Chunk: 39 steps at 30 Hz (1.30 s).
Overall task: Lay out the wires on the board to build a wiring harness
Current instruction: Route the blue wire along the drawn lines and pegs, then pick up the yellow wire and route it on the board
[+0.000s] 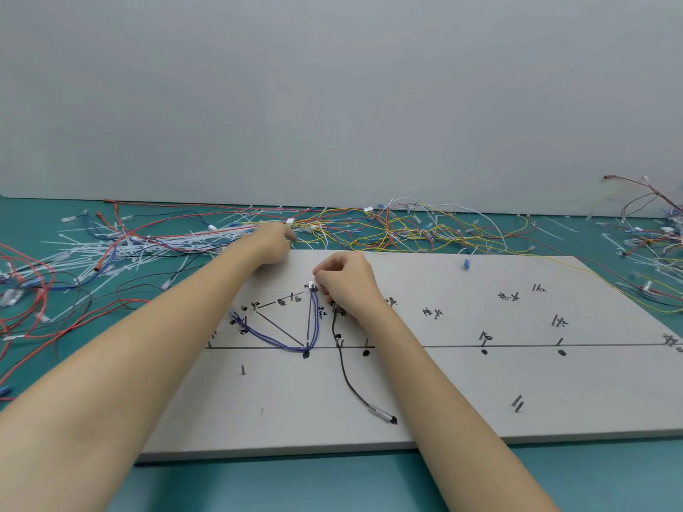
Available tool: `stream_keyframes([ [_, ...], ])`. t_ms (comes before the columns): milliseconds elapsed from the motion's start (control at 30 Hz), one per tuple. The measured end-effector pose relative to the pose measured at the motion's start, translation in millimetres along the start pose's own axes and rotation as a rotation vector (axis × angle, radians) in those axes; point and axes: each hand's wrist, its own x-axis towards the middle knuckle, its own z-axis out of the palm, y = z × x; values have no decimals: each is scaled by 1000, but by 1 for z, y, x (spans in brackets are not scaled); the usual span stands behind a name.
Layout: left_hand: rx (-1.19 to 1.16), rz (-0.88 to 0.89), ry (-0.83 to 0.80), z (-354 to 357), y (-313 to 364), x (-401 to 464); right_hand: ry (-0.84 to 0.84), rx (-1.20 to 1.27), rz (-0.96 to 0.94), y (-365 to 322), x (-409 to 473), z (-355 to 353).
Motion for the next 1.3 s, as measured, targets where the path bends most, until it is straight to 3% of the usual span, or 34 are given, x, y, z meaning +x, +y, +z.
stream_keyframes([
  [133,37,-13,52,4,8,-2,3,-1,1,1,0,0],
  [633,-460,45,588,-1,1,-4,-19,41,6,2,1,-1],
  [767,-556,75,574,-6,2,-5,-2,70,-3,0,0,0],
  [933,-430,179,452,1,-1,-14,18,80,-91,-2,-2,1],
  [1067,-273,297,442,2,1,-22,-57,-104,-298,-4,-4,3],
  [1300,-266,324,435,1,2,-22,-183,-410,-317,-1,-5,5],
])
